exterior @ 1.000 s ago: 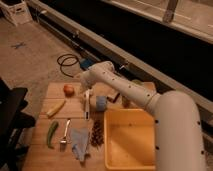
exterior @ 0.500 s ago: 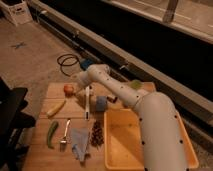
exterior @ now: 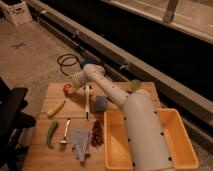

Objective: Place apple in table surface

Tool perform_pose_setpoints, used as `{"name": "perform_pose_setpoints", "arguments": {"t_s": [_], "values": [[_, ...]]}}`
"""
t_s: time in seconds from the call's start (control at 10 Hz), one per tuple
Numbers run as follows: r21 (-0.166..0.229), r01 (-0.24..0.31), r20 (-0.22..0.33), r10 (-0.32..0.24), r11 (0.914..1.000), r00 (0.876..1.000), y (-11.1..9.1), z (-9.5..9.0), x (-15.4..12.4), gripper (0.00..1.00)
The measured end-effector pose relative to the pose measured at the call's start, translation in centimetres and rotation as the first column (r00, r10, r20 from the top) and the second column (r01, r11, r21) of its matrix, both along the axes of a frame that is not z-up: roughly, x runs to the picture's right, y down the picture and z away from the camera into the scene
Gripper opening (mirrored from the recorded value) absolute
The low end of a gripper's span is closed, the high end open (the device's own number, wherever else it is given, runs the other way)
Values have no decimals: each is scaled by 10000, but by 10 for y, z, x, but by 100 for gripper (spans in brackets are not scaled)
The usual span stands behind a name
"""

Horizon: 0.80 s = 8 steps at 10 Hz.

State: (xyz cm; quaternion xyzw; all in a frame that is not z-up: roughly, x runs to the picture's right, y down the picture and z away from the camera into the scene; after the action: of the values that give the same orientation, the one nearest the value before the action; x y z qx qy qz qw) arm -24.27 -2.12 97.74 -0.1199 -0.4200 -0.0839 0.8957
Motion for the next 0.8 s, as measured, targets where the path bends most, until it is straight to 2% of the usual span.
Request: {"name": "perform_pose_setpoints", "arguments": {"t_s": [0.2, 0.3, 0.4, 0.5, 0.7, 0.8], "values": [[-317, 396, 97, -393, 9987, 9992, 10, 11, -12, 65], [-544, 575, 141, -568, 9969, 9983, 17, 17, -15, 62], [-791, 608, 170, -596, 9950, 9981, 22, 22, -13, 54], [-868, 670, 138, -660, 9940, 9977, 25, 24, -12, 41], [-841, 708, 116, -701, 9939, 9975, 25, 23, -10, 23], [-834, 719, 110, -713, 9939, 9974, 25, 23, -10, 19]]}}
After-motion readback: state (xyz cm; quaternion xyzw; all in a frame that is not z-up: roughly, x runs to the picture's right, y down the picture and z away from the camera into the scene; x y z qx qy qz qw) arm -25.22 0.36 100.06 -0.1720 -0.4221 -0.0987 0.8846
